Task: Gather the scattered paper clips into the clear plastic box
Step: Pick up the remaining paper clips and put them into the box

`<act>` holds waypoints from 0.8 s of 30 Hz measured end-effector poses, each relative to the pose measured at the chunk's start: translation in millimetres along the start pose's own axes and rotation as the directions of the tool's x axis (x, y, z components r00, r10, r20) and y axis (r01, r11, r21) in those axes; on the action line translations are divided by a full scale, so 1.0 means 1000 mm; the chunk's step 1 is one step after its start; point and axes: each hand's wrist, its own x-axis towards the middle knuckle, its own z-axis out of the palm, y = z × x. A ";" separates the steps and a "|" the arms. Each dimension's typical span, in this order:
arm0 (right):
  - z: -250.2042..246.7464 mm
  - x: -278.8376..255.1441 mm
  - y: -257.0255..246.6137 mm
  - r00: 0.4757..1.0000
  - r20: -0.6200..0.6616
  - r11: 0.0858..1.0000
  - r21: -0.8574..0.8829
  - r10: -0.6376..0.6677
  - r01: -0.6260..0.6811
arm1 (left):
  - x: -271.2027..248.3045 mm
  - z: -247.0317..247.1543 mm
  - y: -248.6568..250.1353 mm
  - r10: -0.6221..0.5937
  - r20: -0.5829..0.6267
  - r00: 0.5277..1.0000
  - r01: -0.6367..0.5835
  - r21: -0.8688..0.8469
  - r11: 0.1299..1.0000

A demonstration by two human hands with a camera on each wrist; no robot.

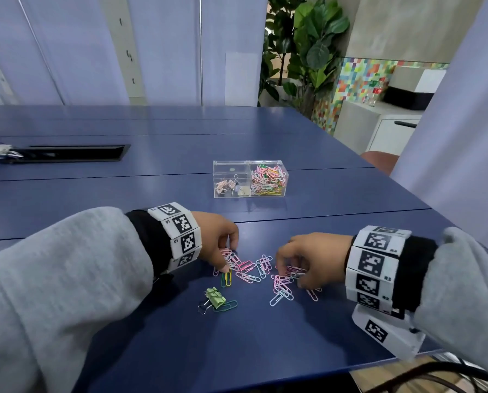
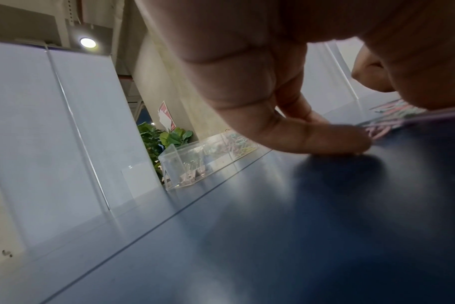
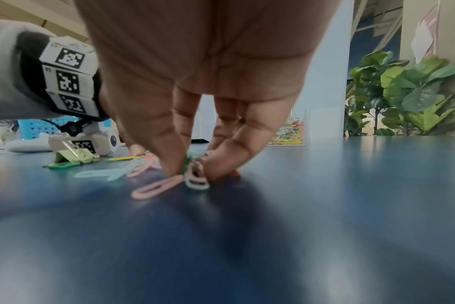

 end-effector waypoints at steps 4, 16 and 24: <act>0.001 0.001 0.000 0.999 0.020 0.999 0.020 0.038 -0.038 | 0.001 -0.002 -0.004 0.002 0.050 0.999 -0.001 -0.028 1.000; -0.006 -0.005 0.004 0.998 0.025 0.996 -0.067 0.058 -0.056 | -0.008 -0.006 0.000 -0.045 -0.065 0.997 0.044 -0.010 0.999; -0.066 0.014 0.031 0.951 -0.287 0.961 0.275 0.116 -0.034 | -0.016 -0.022 -0.026 -0.139 -0.203 0.969 0.029 -0.469 0.883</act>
